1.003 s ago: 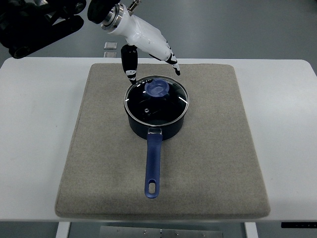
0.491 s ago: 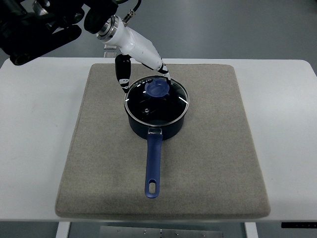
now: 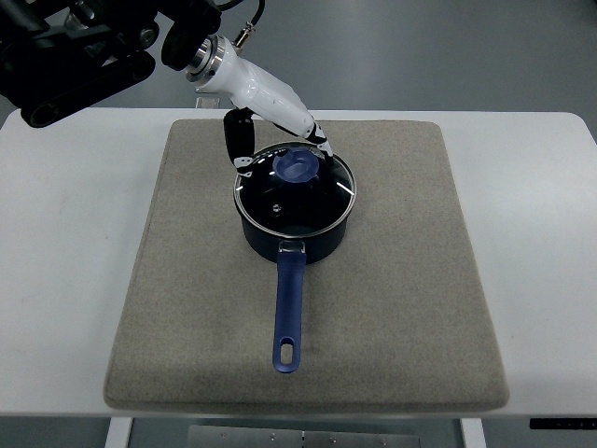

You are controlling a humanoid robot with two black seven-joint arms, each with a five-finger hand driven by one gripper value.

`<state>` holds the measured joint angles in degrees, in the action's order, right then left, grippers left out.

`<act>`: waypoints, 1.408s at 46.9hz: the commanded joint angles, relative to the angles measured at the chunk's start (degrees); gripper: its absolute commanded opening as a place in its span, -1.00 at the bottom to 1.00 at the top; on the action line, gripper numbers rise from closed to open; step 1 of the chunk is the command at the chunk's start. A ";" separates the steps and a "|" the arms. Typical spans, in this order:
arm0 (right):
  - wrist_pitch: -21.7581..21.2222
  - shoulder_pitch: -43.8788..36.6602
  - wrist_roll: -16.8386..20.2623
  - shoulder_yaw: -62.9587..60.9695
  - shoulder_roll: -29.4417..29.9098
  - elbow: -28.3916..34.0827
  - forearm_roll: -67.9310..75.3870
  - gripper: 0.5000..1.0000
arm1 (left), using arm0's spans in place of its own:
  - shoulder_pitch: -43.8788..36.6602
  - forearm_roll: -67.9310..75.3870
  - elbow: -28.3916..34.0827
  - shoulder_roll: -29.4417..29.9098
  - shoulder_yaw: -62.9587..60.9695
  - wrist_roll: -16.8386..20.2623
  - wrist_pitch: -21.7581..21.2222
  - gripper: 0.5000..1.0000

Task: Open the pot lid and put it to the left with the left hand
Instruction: 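Lower the left hand onto the blue knob of the glass lid, then close the left hand fingers around the blue lid knob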

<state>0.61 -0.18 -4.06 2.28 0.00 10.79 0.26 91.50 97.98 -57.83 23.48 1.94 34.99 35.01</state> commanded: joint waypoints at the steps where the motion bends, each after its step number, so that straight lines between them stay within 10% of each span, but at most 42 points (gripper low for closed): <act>1: 0.00 0.00 -0.07 0.00 0.00 0.02 0.00 0.67 | -0.18 0.01 -0.09 0.34 0.08 0.01 -0.01 0.95; 66: 0.00 0.00 0.02 0.00 0.00 0.02 0.00 0.67 | -3.26 0.45 1.49 -0.63 -0.10 0.01 -2.49 0.95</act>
<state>0.62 -0.18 -4.05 2.29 0.00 10.80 0.26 88.59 98.35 -56.48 23.17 1.90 35.00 32.51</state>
